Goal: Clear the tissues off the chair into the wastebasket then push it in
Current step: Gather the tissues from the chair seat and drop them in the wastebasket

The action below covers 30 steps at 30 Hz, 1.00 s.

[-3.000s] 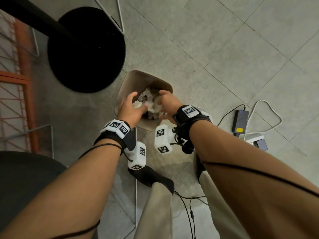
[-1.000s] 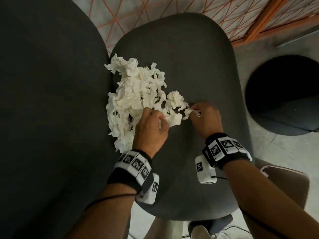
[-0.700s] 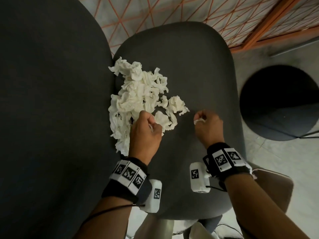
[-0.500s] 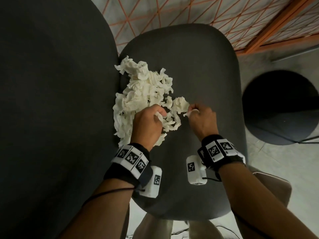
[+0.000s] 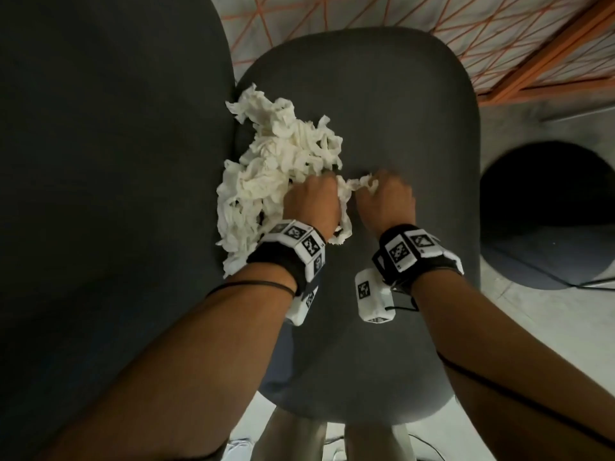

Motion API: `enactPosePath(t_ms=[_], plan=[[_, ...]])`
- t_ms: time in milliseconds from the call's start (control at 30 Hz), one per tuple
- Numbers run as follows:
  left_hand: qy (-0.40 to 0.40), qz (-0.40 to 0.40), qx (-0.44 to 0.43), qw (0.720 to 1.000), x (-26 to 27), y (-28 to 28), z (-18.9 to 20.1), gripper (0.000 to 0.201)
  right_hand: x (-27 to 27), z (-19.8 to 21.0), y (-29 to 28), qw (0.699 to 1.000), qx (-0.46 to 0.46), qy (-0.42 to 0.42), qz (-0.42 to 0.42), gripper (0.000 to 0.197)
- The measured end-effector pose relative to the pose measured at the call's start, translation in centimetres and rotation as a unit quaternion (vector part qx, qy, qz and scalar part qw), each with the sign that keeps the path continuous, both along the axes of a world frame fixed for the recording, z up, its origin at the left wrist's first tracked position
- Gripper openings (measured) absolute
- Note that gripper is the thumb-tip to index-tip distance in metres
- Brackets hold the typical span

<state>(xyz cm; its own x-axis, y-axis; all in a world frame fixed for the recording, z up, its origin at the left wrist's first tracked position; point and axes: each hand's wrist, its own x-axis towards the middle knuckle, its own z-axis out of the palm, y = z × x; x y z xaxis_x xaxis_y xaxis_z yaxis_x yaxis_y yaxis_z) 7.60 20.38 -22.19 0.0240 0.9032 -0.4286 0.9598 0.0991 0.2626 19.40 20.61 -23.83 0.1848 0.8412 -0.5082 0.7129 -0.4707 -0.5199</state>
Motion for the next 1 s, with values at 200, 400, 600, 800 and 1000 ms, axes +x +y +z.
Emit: enactPosePath(t_ms=[200,400,600,800,1000], plan=[[-0.13,0.093,0.027,0.987,-0.2,-0.1,1.8,0.025,3.1,0.0,-0.7,0.992,0.043,0.074,-0.09,0.014],[-0.197,0.24,0.075,0.948,-1.8,-3.6,4.4,0.031,4.0,0.5,-3.7,0.989,0.02,0.136,-0.057,0.018],[-0.161,0.229,-0.021,0.96,-1.9,-7.0,3.6,0.024,2.3,-0.4,-5.7,0.986,-0.05,0.017,0.157,0.05],[-0.051,0.1,-0.09,0.99,0.4,-6.9,0.9,0.056,2.5,-0.8,-6.4,0.986,-0.06,-0.011,0.156,0.029],[-0.018,0.079,-0.08,0.994,1.2,-5.8,-0.7,0.026,4.4,-0.6,-8.0,0.995,-0.068,0.066,0.042,0.015]])
